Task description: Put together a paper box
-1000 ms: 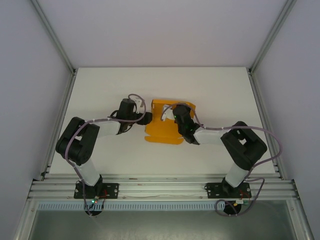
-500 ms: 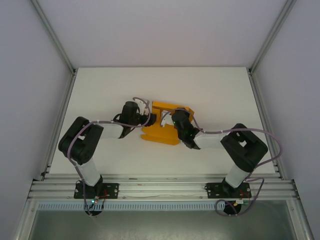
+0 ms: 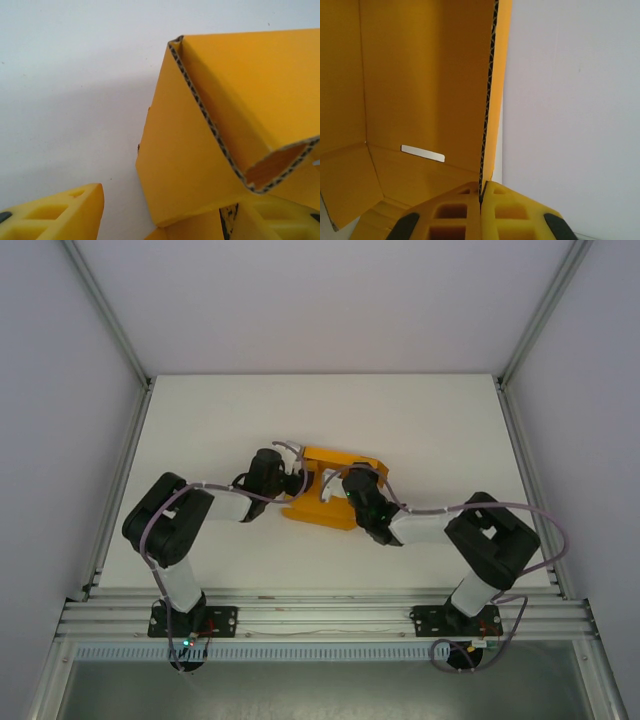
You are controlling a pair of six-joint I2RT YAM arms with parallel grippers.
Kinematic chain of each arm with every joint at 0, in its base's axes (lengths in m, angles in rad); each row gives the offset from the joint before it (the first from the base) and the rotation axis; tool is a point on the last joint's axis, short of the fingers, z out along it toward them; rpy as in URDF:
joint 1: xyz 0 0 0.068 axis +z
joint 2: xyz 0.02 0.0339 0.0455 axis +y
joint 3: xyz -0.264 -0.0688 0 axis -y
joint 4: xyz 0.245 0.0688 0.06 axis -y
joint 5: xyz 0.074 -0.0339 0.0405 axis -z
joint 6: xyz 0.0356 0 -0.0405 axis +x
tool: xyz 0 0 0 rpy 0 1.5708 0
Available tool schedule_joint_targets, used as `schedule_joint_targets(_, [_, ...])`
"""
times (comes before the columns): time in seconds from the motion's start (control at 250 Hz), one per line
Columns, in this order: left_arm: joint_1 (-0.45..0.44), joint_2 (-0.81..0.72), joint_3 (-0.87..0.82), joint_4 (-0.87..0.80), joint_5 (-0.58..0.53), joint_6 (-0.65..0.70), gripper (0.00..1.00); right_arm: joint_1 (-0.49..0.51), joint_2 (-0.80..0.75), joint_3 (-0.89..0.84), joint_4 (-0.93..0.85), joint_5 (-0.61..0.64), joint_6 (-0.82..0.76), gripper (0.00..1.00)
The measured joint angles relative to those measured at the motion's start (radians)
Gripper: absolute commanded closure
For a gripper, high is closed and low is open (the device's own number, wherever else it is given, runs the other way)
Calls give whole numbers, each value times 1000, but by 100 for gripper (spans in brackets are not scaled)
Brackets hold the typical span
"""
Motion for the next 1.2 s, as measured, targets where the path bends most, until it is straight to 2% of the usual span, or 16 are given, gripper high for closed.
schedule_joint_targets(0.056, [-2,8,6,1,1,7,41,0,-1,11,-27,-7,5,100])
schedule_joint_targets(0.168, [-2,31,20,12,12,29,53,-5,-1,36,-76,-28,16,100])
schedule_joint_targets(0.348, [-3,60,71,16,24,37,56,-29,-2,69,-132,-71,32,100])
schedule_joint_targets(0.432, [-3,61,84,13,19,37,62,-35,-2,82,-157,-81,38,100])
schedule_joint_targets(0.552, [-3,61,103,-6,-17,20,83,-42,-2,92,-174,-91,48,100])
schedule_joint_targets(0.596, [-3,62,109,-18,-43,24,86,-45,-2,95,-175,-96,54,100])
schedule_joint_targets(0.696, [-19,69,124,-43,-110,23,100,-46,-2,99,-178,-110,71,100])
schedule_joint_targets(0.879, [-63,85,143,-55,-249,-6,100,-47,-2,100,-182,-110,109,100])
schedule_joint_targets(1.199, [-144,137,156,-4,-501,-142,100,-46,-5,101,-190,-114,176,100])
